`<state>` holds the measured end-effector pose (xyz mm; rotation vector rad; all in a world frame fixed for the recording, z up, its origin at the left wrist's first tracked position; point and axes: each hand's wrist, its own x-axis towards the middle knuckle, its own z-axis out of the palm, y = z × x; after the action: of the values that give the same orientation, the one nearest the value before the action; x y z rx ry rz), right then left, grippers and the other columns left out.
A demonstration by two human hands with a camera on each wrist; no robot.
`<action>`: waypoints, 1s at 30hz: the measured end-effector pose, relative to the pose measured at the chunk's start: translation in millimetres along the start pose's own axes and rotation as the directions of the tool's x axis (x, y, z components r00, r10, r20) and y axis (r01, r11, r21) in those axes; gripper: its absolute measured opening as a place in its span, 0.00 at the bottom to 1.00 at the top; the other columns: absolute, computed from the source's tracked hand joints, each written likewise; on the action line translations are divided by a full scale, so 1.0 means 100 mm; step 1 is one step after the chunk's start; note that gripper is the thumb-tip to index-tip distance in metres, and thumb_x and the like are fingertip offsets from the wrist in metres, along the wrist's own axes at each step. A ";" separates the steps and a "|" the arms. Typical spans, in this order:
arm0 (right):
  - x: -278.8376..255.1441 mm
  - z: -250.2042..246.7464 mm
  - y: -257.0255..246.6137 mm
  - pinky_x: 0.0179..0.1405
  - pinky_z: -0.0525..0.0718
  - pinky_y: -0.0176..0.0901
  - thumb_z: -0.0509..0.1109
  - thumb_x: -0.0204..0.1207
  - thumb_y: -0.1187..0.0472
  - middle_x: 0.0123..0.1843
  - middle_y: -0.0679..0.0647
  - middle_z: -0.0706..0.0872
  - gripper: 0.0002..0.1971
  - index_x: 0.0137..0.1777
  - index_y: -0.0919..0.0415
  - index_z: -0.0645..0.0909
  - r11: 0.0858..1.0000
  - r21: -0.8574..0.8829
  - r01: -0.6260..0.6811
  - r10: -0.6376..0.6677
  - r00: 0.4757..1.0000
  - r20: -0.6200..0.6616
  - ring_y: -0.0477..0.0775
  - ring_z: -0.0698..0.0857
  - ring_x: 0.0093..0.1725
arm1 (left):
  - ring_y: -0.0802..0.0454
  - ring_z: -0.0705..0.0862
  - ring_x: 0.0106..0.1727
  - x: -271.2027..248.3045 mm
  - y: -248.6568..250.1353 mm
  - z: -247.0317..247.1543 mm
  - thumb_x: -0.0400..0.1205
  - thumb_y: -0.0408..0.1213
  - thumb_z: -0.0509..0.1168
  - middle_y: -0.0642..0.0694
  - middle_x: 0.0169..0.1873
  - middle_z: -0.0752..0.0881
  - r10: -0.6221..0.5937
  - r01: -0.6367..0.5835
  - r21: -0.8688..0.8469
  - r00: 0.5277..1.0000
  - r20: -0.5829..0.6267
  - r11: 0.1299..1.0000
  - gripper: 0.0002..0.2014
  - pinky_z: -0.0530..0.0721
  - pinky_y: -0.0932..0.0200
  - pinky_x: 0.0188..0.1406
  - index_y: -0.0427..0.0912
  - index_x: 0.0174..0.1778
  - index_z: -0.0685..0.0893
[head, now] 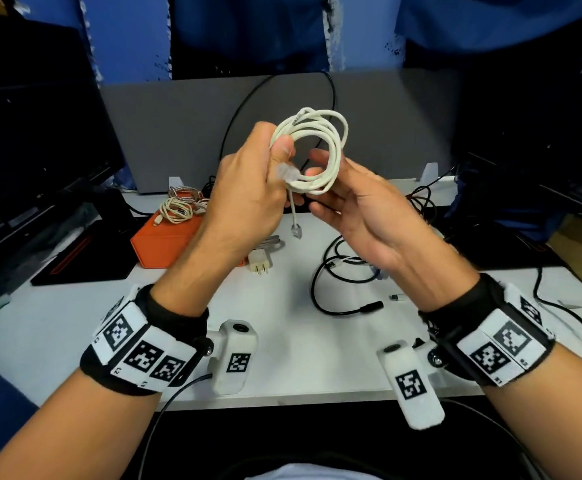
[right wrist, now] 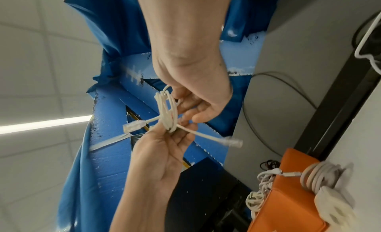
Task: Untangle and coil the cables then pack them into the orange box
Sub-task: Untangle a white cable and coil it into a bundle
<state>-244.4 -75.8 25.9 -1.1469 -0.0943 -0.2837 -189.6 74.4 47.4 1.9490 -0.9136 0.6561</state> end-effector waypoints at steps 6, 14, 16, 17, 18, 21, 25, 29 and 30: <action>-0.14 0.18 0.06 0.48 0.81 0.40 0.66 0.75 0.35 0.47 0.46 0.91 0.24 0.57 0.54 0.84 1.000 0.031 0.002 -0.003 0.998 0.055 0.45 0.88 0.49 | 0.50 0.83 0.31 -0.04 0.01 0.05 0.94 0.47 0.53 0.45 0.35 0.87 0.038 -0.033 0.092 0.998 -0.050 0.995 0.15 0.75 0.53 0.29 0.38 0.57 0.77; -0.04 0.07 0.04 0.41 0.87 0.44 0.74 0.80 0.65 0.45 0.51 0.89 0.07 0.49 0.54 0.80 0.988 -0.069 -0.140 0.144 0.987 0.069 0.51 0.88 0.44 | 0.52 0.82 0.34 -0.05 -0.03 0.05 0.93 0.45 0.57 0.47 0.32 0.86 0.092 -0.095 0.081 0.995 0.039 0.992 0.12 0.77 0.61 0.27 0.41 0.55 0.78; -0.03 0.05 0.02 0.42 0.87 0.48 0.66 0.79 0.75 0.42 0.55 0.87 0.13 0.44 0.56 0.84 0.985 -0.045 -0.169 0.172 0.981 0.086 0.54 0.88 0.40 | 0.53 0.81 0.32 -0.06 -0.06 0.06 0.92 0.45 0.58 0.50 0.32 0.86 0.131 -0.137 0.107 0.989 0.068 0.985 0.11 0.76 0.60 0.29 0.41 0.55 0.79; -0.02 0.05 0.01 0.41 0.86 0.49 0.62 0.78 0.80 0.42 0.58 0.86 0.17 0.45 0.58 0.85 0.984 -0.024 -0.175 0.176 0.980 0.096 0.55 0.88 0.37 | 0.53 0.80 0.32 -0.06 -0.07 0.07 0.92 0.45 0.59 0.51 0.31 0.85 0.146 -0.154 0.125 0.986 0.077 0.980 0.11 0.76 0.60 0.30 0.41 0.55 0.80; -0.01 0.04 0.01 0.37 0.87 0.47 0.58 0.78 0.82 0.45 0.62 0.84 0.20 0.50 0.61 0.86 0.985 -0.024 -0.172 0.174 0.979 0.109 0.55 0.87 0.35 | 0.53 0.79 0.33 -0.06 -0.07 0.08 0.92 0.46 0.59 0.51 0.30 0.84 0.153 -0.163 0.144 0.985 0.084 0.976 0.12 0.75 0.60 0.31 0.41 0.55 0.80; -0.02 -0.04 -0.06 0.26 0.79 0.40 0.57 0.81 0.83 0.53 0.67 0.84 0.24 0.72 0.66 0.79 0.972 -0.201 -0.117 0.155 0.970 0.185 0.50 0.79 0.29 | 0.55 0.81 0.33 0.00 -0.13 0.03 0.92 0.47 0.58 0.52 0.30 0.84 0.115 -0.126 0.162 0.991 0.074 0.979 0.12 0.75 0.60 0.30 0.42 0.52 0.79; -0.06 -0.23 -0.22 0.28 0.66 0.42 0.59 0.90 0.70 0.42 0.48 0.88 0.18 0.72 0.55 0.82 0.672 -0.718 0.179 0.012 0.968 0.252 0.53 0.68 0.30 | 0.54 0.92 0.36 0.18 -0.31 -0.17 0.92 0.46 0.58 0.52 0.36 0.93 -0.071 0.067 -0.062 0.995 -0.076 0.996 0.11 0.92 0.47 0.39 0.45 0.51 0.80; 0.04 -0.29 -0.19 0.30 0.69 0.36 0.59 0.91 0.65 0.37 0.43 0.82 0.17 0.71 0.51 0.84 0.529 -0.801 0.280 -0.123 0.959 0.254 0.43 0.70 0.28 | 0.42 0.94 0.40 0.19 -0.27 -0.19 0.94 0.42 0.55 0.42 0.38 0.93 -0.337 0.316 -0.451 0.941 0.036 0.835 0.13 0.93 0.49 0.40 0.40 0.51 0.80; 0.06 -0.28 -0.14 0.34 0.70 0.36 0.60 0.91 0.63 0.36 0.43 0.81 0.17 0.73 0.50 0.83 0.550 -0.783 0.291 -0.139 0.956 0.257 0.41 0.71 0.30 | 0.41 0.94 0.43 0.18 -0.24 -0.17 0.94 0.41 0.54 0.41 0.40 0.93 -0.354 0.347 -0.518 0.931 0.089 0.782 0.13 0.92 0.52 0.41 0.38 0.52 0.79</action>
<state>-244.4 -107.9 28.6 -2.1166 -0.2771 -0.4786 -161.3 91.3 56.7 1.5457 -0.6071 0.1650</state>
